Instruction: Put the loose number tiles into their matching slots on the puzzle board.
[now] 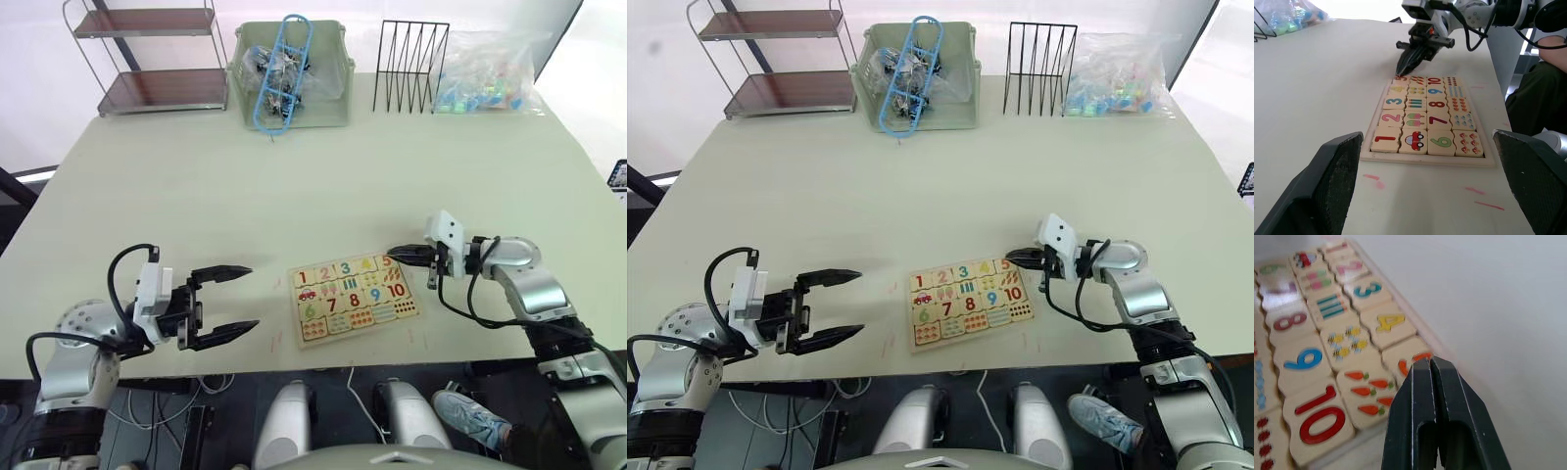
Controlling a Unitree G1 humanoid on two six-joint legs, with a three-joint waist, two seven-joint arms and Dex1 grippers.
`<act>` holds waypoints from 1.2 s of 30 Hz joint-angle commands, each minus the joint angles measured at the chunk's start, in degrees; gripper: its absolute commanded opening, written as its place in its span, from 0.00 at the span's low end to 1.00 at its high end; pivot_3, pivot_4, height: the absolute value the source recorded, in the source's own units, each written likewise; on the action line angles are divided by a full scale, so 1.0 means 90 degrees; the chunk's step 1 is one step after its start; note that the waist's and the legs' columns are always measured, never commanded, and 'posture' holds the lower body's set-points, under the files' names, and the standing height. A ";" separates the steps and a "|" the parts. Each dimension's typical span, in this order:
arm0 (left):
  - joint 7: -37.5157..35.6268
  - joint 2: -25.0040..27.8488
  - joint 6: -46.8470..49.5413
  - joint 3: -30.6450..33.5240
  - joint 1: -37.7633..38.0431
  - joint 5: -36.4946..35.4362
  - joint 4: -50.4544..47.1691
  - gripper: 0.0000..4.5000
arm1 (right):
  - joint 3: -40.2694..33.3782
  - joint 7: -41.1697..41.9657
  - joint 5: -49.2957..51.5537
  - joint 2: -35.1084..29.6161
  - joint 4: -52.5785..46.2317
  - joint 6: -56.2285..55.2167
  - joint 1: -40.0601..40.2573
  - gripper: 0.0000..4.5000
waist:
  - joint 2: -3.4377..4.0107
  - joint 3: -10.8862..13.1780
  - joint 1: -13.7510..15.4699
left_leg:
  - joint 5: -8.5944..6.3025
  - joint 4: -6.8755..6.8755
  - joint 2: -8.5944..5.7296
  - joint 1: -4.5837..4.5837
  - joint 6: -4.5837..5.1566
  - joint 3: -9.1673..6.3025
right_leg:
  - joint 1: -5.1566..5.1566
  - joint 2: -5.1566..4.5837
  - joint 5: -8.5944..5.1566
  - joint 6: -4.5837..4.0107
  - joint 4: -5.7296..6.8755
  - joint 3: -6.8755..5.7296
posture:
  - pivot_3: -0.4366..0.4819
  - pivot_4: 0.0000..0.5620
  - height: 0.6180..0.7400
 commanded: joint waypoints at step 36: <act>0.4742 -0.0915 0.1200 0.0877 0.0660 0.0773 -0.0773 1.00 | -0.3459 -0.2021 0.1824 -0.0250 -0.2292 -0.0048 0.3520 0.99 | -0.0006 -0.0003 0.0017 | 0.0000 -0.0001 -0.0001 0.0008 0.0000 -0.0002 | 0.0012 0.0000 -0.0001 0.0002 -0.0002 0.0004 | 0.48 0.27 1.00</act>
